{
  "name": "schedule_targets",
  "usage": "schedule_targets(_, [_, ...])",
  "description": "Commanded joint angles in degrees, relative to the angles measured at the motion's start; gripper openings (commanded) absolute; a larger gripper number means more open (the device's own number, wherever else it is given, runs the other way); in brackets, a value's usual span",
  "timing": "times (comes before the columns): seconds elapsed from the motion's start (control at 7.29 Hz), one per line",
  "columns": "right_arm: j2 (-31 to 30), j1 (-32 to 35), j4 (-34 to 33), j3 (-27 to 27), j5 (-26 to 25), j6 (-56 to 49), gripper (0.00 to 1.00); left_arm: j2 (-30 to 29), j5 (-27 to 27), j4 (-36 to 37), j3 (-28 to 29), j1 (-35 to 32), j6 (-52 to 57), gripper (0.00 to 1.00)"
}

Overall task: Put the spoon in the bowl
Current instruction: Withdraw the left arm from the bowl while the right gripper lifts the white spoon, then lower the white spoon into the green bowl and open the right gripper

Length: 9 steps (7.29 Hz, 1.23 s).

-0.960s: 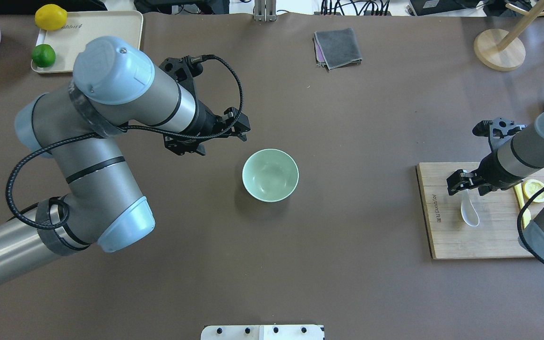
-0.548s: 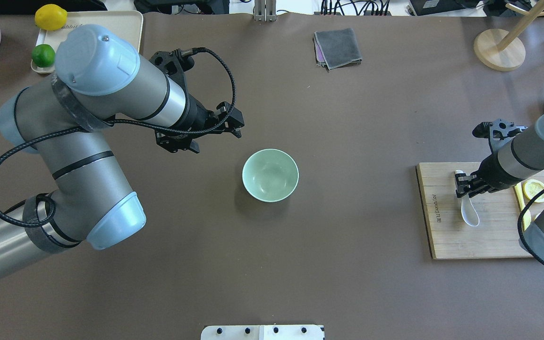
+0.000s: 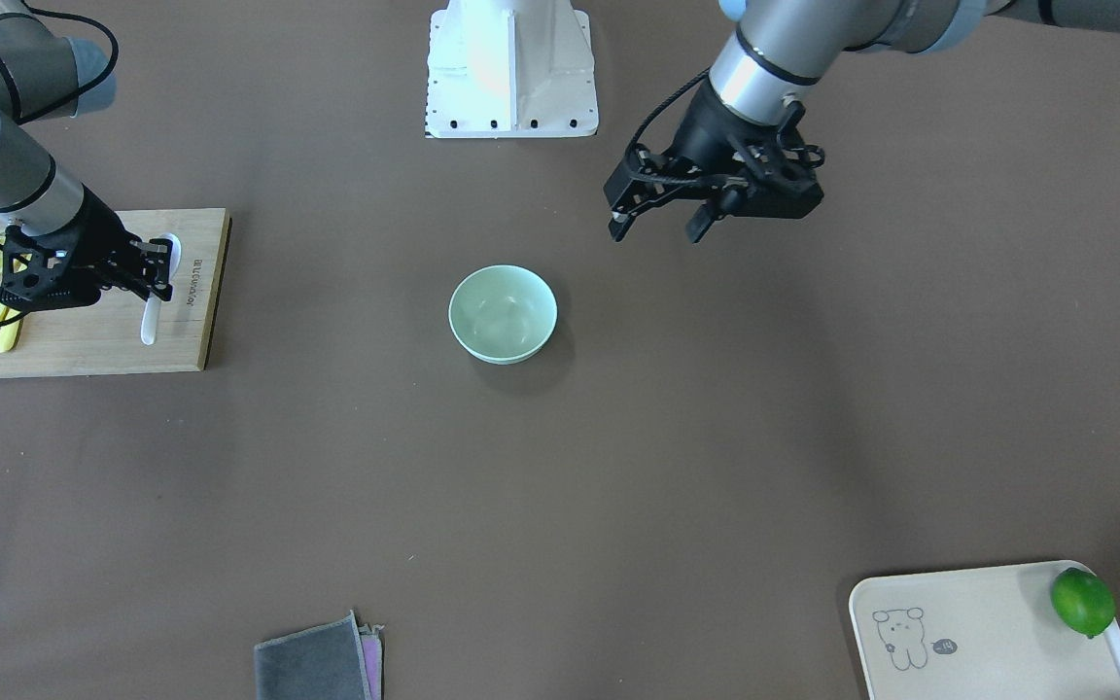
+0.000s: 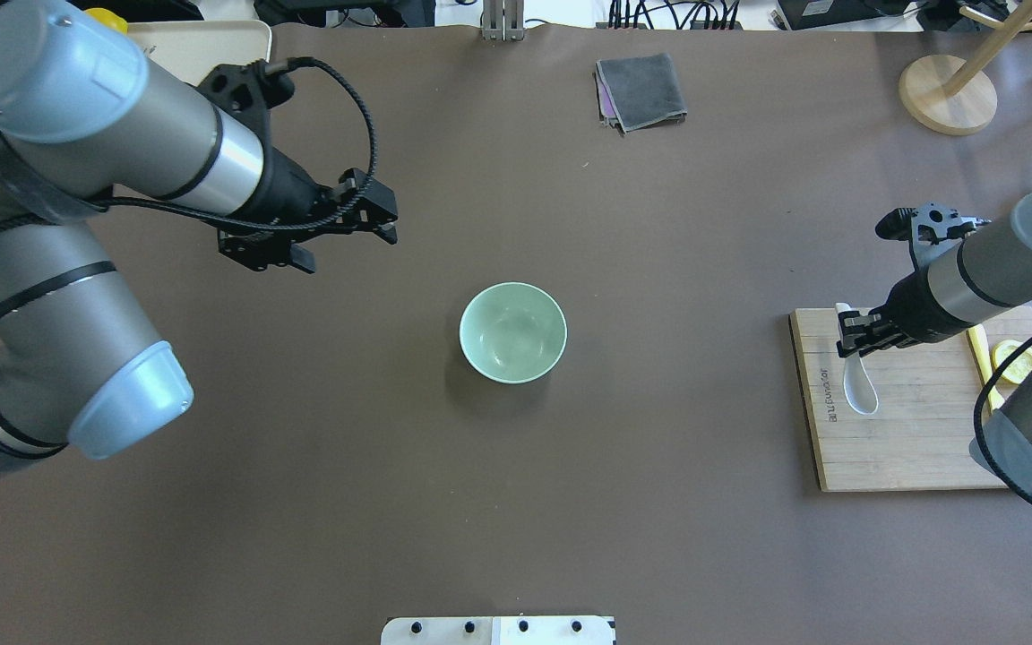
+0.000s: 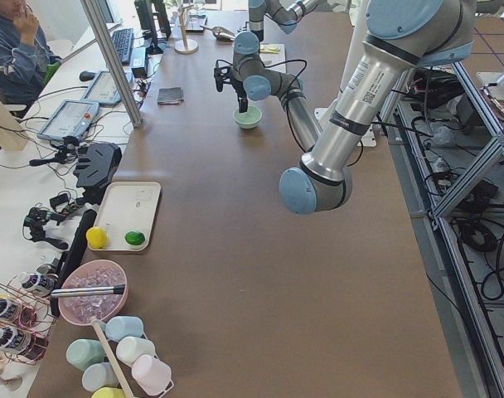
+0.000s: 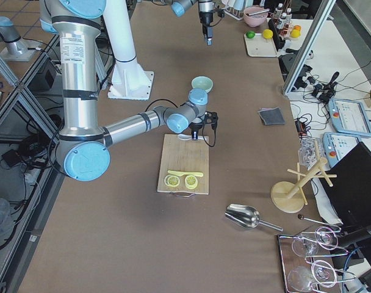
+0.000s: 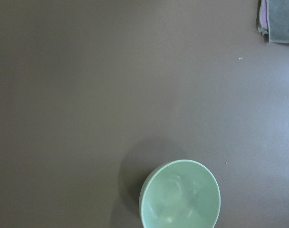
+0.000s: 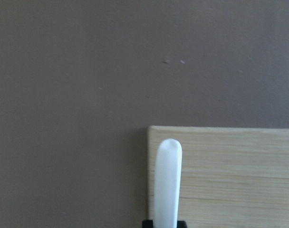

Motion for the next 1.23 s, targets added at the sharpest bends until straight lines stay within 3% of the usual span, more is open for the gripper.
schedule_targets(0.0, [14.4, -2.7, -6.4, 0.0, -1.7, 11.2, 0.00, 14.2, -2.3, -0.1, -7.2, -4.6, 14.4, 0.98])
schedule_targets(0.14, [20.5, -8.4, -9.3, -1.0, -9.2, 17.0, 0.00, 18.4, -2.3, -0.3, -7.8, -7.2, 21.3, 0.98])
schedule_targets(0.27, [28.3, -11.4, -9.6, -6.2, -13.6, 22.8, 0.00, 20.2, -2.3, -0.3, -7.6, -8.1, 25.2, 0.98])
schedule_targets(0.55, [40.0, -13.2, -8.6, -18.6, -17.0, 28.4, 0.00, 20.1, -2.3, -0.3, -6.5, -8.1, 25.7, 0.98])
schedule_targets(0.82, [40.4, -16.5, -8.0, -19.4, -21.0, 30.2, 0.00, 19.7, -2.2, -3.1, -4.1, -7.9, 25.6, 0.98])
schedule_targets(0.96, [40.1, -17.4, -7.9, -18.8, -22.2, 31.2, 0.97, 19.2, -2.2, -3.3, -3.0, -7.8, 25.6, 0.98])
schedule_targets(1.1, [39.4, -17.4, -8.0, -17.5, -22.2, 30.7, 1.00, 19.1, -2.2, -3.2, -2.4, -7.8, 25.6, 0.98])
